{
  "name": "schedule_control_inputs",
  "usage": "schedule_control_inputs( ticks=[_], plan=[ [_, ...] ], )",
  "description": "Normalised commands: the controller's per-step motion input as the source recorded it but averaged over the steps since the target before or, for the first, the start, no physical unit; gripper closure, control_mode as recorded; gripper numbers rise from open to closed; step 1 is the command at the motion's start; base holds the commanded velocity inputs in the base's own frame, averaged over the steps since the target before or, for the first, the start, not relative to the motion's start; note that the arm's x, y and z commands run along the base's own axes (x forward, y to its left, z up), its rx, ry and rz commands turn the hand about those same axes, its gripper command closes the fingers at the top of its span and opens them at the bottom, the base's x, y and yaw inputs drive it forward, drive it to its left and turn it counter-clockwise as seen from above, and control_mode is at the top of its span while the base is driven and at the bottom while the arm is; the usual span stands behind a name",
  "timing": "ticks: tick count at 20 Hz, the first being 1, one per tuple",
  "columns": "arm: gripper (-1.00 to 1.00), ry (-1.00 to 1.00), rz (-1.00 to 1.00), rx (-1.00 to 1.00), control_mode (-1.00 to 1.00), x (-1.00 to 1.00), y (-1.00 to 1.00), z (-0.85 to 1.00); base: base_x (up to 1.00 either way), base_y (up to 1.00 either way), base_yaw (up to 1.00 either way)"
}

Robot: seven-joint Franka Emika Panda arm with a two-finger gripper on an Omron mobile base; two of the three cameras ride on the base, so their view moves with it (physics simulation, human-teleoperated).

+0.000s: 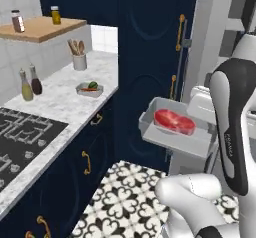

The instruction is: Take the meat container that has the steak and place it on the second highest rack of the freezer. Then take the vegetable container that has the carrot and avocado and place it on the highest rack of the freezer.

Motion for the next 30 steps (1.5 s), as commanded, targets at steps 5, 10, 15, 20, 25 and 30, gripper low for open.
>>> schedule_control_inputs(
  ticks=[5,10,15,20,25,30],
  plan=[
    [1.00,0.00,0.00,0.00,1.00,0.00,0.00,0.00,-0.15,-0.03,-0.80],
    [1.00,0.00,0.00,0.00,1.00,0.00,0.00,0.00,0.00,-0.07,-0.70],
    [1.00,0.00,0.00,0.00,1.00,0.00,0.00,0.00,0.37,-0.05,-0.63],
    [1.00,0.00,0.00,0.00,1.00,0.00,0.00,0.00,0.93,0.00,-0.22],
    [1.00,0.00,0.00,0.00,1.00,0.00,0.00,0.00,0.75,-0.21,0.01],
    [1.00,0.00,0.00,0.00,1.00,0.00,0.00,0.00,0.08,-0.42,0.26]
  ],
)
